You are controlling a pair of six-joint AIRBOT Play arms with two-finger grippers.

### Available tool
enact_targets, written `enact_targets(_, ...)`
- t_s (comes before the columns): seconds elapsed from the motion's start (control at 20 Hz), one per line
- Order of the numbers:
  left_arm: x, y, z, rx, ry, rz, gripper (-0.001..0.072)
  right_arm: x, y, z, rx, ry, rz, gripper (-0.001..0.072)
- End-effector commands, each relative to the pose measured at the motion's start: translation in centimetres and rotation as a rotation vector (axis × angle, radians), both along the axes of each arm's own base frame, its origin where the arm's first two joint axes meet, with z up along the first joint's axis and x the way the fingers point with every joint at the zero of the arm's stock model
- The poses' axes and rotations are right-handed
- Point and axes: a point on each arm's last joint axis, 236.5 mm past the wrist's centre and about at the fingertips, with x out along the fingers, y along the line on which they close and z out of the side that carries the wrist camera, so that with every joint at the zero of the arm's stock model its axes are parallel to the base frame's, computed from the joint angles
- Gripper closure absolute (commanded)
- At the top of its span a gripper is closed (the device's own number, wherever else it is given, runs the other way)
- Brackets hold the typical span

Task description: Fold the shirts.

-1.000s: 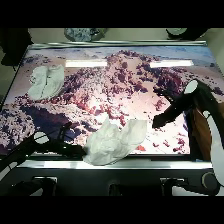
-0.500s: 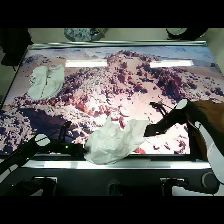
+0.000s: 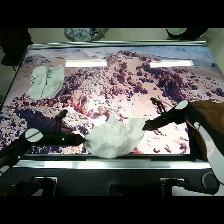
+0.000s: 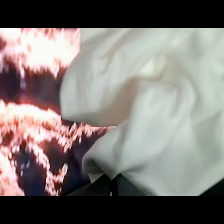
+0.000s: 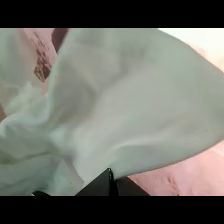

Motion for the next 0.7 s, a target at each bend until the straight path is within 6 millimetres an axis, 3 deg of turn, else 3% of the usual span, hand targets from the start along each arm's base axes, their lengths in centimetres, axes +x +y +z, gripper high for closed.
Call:
enact_targets(0.0, 5.6, 2.0, 9.6, 0.066, -0.316, 0.014, 0.0680, 3.6, -1.9, 7.5, -0.104, -0.295, 0.087, 0.0671)
enact_targets(0.05, 7.4, 3.4, 14.3, 0.097, -0.435, 0.065, 0.0680, 5.4, -2.7, 11.9, -0.154, -0.443, 0.080, 0.0671)
enact_targets(0.1, 8.9, 5.0, 20.1, 0.110, -0.563, 0.138, 0.0680, 6.9, -3.3, 17.9, -0.200, -0.622, 0.054, 0.0671)
enact_targets(0.2, 8.9, 7.0, 32.4, 0.055, -0.802, 0.252, 0.0680, 7.2, -4.1, 31.7, -0.247, -0.990, -0.057, 0.0670)
enact_targets(0.25, 7.7, 7.5, 37.8, 0.009, -0.906, 0.287, 0.0680, 5.7, -4.3, 39.0, -0.250, -1.183, -0.123, 0.0671)
enact_targets(0.3, 6.0, 7.7, 42.9, -0.041, -1.004, 0.308, 0.0680, 3.4, -4.5, 45.1, -0.236, -1.340, -0.193, 0.0671)
enact_targets(0.35, 4.3, 7.7, 46.5, -0.083, -1.077, 0.316, 0.0680, 0.6, -4.5, 50.0, -0.211, -1.469, -0.256, 0.0671)
enact_targets(0.4, 2.5, 7.4, 49.4, -0.122, -1.138, 0.307, 0.0680, -2.4, -4.5, 53.6, -0.186, -1.566, -0.297, 0.0671)
enact_targets(0.45, 1.1, 7.1, 51.2, -0.152, -1.179, 0.292, 0.0680, -4.8, -4.4, 55.4, -0.163, -1.615, -0.322, 0.0671)
enact_targets(0.55, -0.7, 6.3, 52.6, -0.181, -1.205, 0.250, 0.0680, -7.8, -4.0, 55.9, -0.147, -1.622, -0.324, 0.0671)
enact_targets(0.65, -0.9, 6.5, 50.6, -0.106, -1.149, 0.221, 0.0679, -8.8, -4.0, 54.4, -0.188, -1.570, -0.297, 0.0671)
